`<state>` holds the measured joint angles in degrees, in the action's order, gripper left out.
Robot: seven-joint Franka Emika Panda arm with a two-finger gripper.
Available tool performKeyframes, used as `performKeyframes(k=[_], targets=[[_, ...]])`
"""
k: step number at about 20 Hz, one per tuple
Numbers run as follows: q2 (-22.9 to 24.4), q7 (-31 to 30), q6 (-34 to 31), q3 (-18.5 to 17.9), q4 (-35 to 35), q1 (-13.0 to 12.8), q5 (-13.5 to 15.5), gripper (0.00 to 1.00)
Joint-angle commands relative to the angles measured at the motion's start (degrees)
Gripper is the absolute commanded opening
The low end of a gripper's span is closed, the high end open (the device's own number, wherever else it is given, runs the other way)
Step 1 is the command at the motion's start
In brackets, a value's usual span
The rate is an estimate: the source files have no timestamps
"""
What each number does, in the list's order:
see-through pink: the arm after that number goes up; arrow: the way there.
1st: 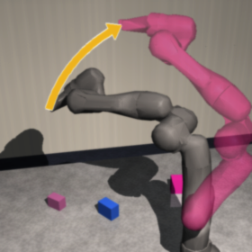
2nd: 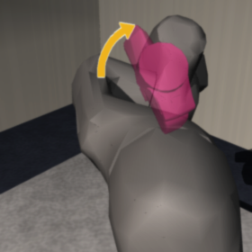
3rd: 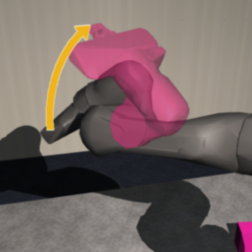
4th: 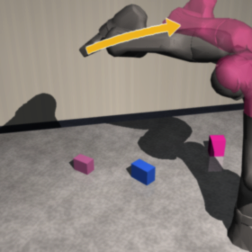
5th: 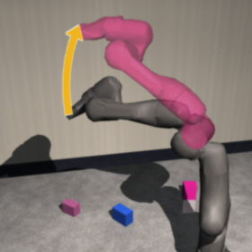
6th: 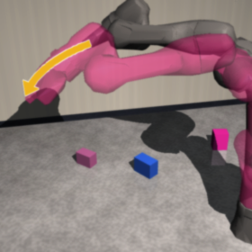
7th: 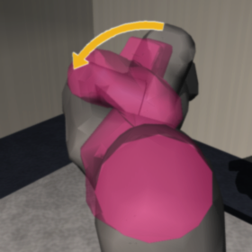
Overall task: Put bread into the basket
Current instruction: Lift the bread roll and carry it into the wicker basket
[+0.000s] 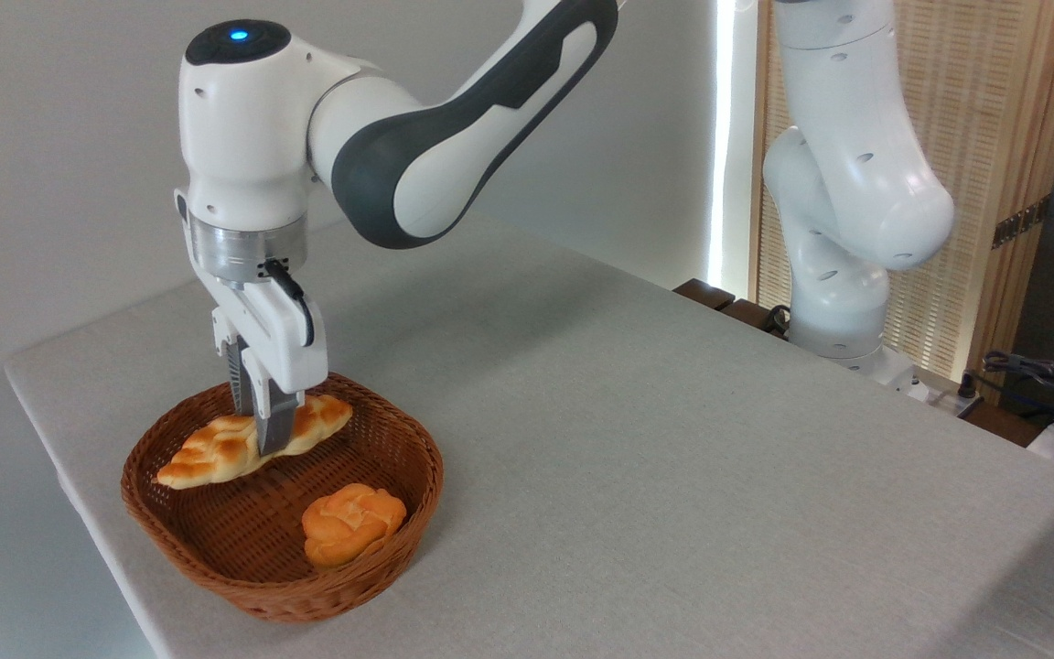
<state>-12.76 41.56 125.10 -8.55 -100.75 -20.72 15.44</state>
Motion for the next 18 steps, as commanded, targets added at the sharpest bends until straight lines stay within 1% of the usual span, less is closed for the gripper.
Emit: performKeyframes(k=[1, 2, 3, 4, 6, 7, 18], targets=[[-0.86, -0.69, -0.38, -0.07, 0.99, -0.11, 0.82, 0.61], [-0.87, -0.60, -0.38, -0.07, 0.99, -0.11, 0.55, 0.71], [-0.87, -0.60, -0.47, 0.02, 0.90, -0.11, 0.47, 0.78], [-0.96, -0.69, -0.47, 0.02, 0.82, -0.11, 0.46, 0.86], [-1.04, -0.69, -0.47, 0.20, 0.90, -0.11, 0.55, 0.93], [-1.04, -0.69, -0.47, 0.20, 0.90, -0.11, 0.55, 0.99], [-1.04, -0.69, -0.55, 0.20, 0.90, -0.11, 0.82, 1.00]])
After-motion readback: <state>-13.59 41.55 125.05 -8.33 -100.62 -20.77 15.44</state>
